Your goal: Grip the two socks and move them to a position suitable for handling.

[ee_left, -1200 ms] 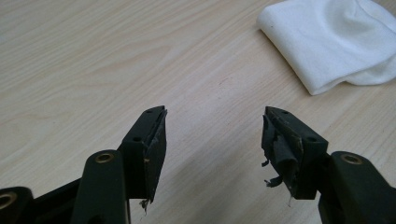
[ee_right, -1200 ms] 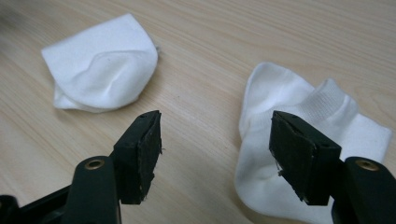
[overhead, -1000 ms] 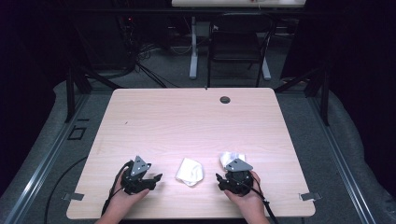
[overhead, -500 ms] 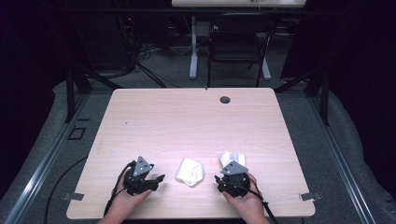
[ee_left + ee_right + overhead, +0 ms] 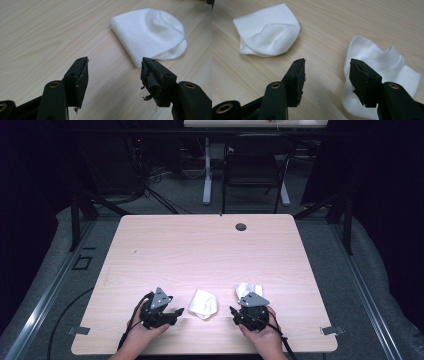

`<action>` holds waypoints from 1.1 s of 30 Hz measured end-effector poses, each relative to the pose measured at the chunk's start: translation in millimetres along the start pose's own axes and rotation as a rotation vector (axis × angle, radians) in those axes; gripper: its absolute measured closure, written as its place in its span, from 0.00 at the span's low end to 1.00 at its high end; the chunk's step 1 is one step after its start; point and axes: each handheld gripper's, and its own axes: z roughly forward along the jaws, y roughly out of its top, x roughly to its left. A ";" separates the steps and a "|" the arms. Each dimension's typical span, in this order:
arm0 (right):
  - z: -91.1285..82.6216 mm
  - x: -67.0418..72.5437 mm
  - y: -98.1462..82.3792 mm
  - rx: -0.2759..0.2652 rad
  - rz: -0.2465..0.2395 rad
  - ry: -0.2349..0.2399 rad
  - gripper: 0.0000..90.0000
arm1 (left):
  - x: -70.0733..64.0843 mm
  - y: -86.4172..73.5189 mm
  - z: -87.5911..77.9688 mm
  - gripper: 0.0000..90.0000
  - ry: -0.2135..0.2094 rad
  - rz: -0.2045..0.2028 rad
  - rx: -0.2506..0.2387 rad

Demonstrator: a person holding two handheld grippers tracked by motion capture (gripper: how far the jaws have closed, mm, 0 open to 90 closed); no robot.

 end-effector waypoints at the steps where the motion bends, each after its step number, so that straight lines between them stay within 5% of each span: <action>1: -0.3 -0.7 0.0 0.001 0.001 0.001 0.52 | -2.3 2.4 1.3 0.44 -0.003 0.004 0.000; 14: -1.0 2.2 0.3 -0.012 -0.043 -0.003 0.49 | -31.7 31.7 26.2 0.52 -0.052 0.053 -0.006; 25: -1.8 2.3 0.8 -0.022 -0.041 -0.007 0.52 | -46.4 47.5 38.3 0.52 -0.029 0.068 0.014; 33: -2.5 0.6 1.1 -0.027 -0.036 -0.005 0.52 | -55.3 56.0 49.5 0.64 -0.041 0.080 0.032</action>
